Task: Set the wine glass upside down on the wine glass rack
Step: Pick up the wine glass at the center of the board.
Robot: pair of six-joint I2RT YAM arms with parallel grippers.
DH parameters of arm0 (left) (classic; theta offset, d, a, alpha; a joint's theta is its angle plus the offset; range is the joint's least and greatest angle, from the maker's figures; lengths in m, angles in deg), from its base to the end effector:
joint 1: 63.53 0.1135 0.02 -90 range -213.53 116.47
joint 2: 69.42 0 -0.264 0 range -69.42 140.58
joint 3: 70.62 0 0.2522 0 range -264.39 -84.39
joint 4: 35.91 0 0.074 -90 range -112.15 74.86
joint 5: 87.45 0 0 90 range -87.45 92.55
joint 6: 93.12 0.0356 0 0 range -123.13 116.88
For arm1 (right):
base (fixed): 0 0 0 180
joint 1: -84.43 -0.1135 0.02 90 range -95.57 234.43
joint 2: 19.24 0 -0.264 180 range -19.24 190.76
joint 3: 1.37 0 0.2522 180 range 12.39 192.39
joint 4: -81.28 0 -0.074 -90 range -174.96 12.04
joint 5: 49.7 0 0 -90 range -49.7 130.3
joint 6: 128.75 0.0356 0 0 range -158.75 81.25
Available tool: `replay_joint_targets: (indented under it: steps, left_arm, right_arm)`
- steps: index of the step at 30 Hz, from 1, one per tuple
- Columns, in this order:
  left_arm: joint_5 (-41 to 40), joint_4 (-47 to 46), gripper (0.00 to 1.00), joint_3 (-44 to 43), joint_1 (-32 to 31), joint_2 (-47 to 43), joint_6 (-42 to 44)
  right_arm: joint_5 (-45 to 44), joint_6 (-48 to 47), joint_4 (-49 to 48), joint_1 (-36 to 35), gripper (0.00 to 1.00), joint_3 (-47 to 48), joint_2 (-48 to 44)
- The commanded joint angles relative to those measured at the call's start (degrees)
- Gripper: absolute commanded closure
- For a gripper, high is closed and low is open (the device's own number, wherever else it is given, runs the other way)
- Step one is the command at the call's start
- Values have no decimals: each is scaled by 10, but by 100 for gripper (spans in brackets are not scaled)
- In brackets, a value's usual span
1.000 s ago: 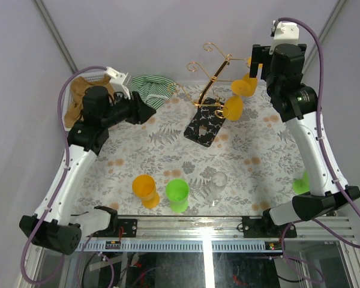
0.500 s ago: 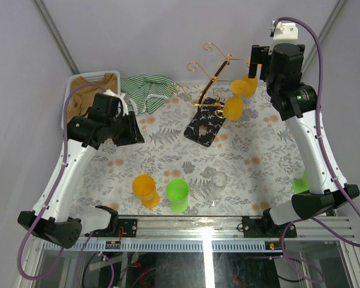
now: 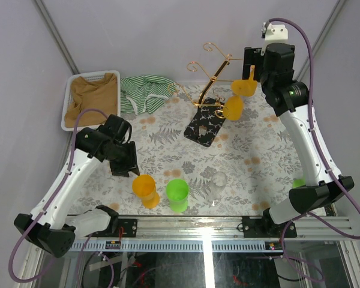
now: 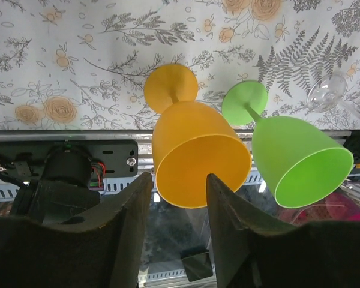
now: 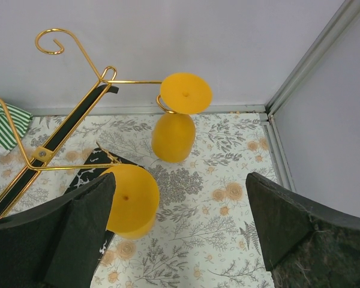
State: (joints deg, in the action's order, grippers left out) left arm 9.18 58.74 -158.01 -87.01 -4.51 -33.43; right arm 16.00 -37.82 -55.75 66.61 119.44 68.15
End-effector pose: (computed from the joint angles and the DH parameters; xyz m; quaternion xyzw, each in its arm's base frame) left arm 0.1585 -0.0733 0.3449 -0.0498 0.9850 -0.1209 0.1121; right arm 0.3124 0.0850 0.4985 0.0248 0.7583 -0.0557 0.6491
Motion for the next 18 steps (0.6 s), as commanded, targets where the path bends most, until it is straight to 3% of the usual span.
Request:
replay_joint_targets:
  steps: [1,10,18]
  left_arm:
    - [7,23,59,17,-14,-11,-23]
    - [-3,-29,58,72,-42,14,-31]
    - [-15,-48,86,91,-42,28,-21]
  right_arm:
    - [9,-1,-37,2,3,1,1]
    - [6,-5,-45,2,3,-1,3]
    - [-1,-12,-54,3,3,-9,-4]
